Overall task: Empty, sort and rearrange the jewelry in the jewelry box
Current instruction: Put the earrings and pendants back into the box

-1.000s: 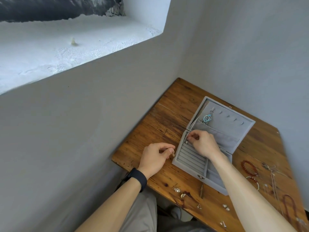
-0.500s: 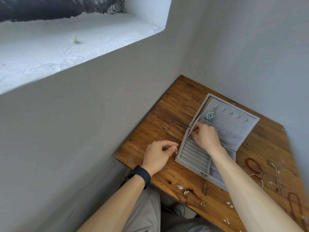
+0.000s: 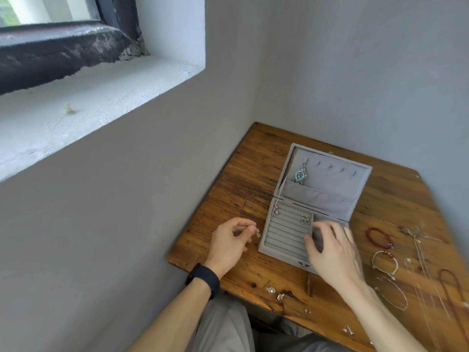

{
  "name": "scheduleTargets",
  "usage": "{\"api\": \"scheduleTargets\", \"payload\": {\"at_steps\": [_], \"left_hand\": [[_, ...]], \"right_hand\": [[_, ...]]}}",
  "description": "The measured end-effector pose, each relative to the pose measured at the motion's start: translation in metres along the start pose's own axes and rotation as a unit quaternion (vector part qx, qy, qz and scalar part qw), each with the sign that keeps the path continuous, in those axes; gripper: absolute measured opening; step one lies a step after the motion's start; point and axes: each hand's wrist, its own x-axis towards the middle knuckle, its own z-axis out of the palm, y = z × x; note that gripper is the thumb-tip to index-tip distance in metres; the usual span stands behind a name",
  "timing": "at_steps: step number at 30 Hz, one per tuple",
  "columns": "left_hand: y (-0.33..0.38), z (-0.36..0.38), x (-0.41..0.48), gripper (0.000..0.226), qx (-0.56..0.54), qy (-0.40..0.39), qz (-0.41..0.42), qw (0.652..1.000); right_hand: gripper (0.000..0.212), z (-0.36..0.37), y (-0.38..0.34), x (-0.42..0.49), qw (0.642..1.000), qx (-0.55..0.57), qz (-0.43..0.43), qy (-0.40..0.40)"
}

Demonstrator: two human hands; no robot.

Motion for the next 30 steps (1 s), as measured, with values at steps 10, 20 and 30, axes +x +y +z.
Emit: {"api": "scheduleTargets", "payload": {"at_steps": [10, 20, 30], "left_hand": [[0.040, 0.041, 0.046, 0.004, 0.249, -0.098, 0.093, 0.959], [0.058, 0.061, 0.094, 0.003, 0.364, -0.115, 0.015, 0.924], [0.058, 0.079, 0.099, 0.005, 0.381, -0.085, -0.022, 0.920]], "right_hand": [[0.081, 0.011, 0.015, -0.019, 0.985, -0.039, 0.070, -0.154], [0.080, 0.014, 0.016, -0.020, 0.987, -0.009, 0.077, -0.143], [0.077, 0.016, 0.017, -0.022, 0.989, 0.003, 0.075, -0.130]]}}
